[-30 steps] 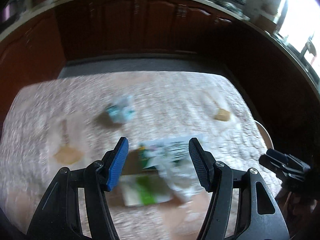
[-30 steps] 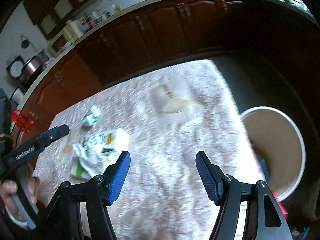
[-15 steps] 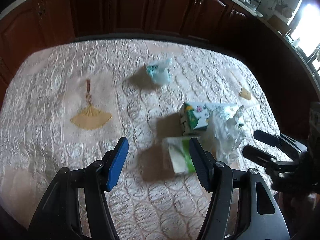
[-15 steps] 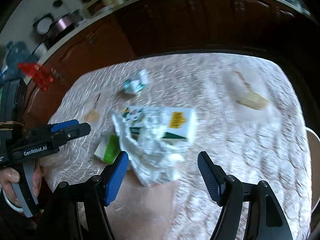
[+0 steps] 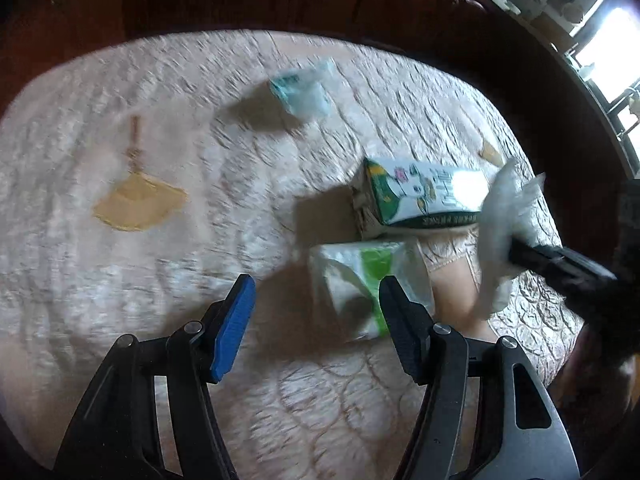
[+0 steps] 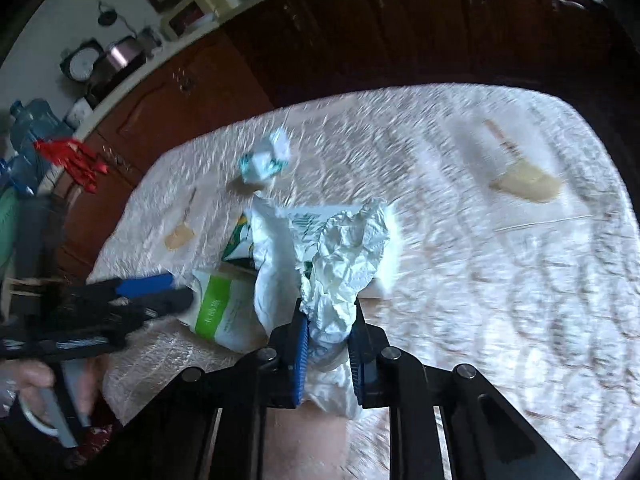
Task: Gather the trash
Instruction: 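Grasp the white-green tissue pack with the left tool while the right tool grasps crumpled foil, then carry the tissue pack and foil over the white bucket and open both tools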
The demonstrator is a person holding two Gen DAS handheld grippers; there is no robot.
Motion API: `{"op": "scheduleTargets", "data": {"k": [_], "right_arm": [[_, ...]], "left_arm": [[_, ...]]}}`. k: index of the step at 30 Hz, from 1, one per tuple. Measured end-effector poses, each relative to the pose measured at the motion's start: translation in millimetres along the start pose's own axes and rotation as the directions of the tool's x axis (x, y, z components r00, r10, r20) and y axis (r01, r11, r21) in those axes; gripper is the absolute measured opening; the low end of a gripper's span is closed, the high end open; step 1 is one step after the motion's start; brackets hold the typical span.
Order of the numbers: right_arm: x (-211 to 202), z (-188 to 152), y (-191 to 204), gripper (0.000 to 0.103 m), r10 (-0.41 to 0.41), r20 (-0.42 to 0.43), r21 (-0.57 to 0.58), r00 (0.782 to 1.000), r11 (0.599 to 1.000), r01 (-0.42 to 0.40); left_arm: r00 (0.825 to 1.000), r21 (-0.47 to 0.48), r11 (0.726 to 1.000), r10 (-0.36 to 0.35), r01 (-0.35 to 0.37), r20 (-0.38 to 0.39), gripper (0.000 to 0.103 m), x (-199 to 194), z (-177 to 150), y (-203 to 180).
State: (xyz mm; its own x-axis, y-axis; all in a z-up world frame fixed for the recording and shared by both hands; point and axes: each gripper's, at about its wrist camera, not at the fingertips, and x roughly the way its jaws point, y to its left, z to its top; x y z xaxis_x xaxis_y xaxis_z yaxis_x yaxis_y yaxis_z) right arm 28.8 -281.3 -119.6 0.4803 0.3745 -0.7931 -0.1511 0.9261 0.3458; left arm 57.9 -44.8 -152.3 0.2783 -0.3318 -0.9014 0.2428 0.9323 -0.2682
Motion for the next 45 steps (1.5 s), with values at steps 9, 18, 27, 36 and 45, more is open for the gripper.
{"op": "scheduleTargets", "data": {"k": [9, 18, 27, 36, 45], "right_arm": [[-45, -3, -30, 0.017, -0.003, 0.068, 0.078, 0.998, 0.997, -0.002], [-69, -16, -36, 0.016, 0.017, 0.095, 0.08, 0.995, 0.997, -0.024], [-101, -18, -39, 0.016, -0.003, 0.153, 0.064, 0.988, 0.998, -0.007], [-130, -24, -57, 0.017, -0.064, 0.197, 0.095, 0.978, 0.994, 0.046], [-165, -33, -90, 0.017, -0.145, 0.244, 0.163, 0.959, 0.981, 0.107]], "left_arm": [[1.0, 0.059, 0.998, -0.016, 0.017, -0.008, 0.03, 17, 3, -30], [0.996, 0.103, 0.993, -0.058, 0.051, 0.072, 0.014, -27, 2, -40], [0.982, 0.173, 0.982, -0.102, 0.074, 0.159, 0.014, -68, 4, -73], [0.974, 0.231, 0.969, -0.129, 0.084, 0.185, 0.014, -65, 20, -123], [0.969, 0.319, 0.942, -0.168, 0.103, 0.183, 0.014, -57, 32, -186]]}}
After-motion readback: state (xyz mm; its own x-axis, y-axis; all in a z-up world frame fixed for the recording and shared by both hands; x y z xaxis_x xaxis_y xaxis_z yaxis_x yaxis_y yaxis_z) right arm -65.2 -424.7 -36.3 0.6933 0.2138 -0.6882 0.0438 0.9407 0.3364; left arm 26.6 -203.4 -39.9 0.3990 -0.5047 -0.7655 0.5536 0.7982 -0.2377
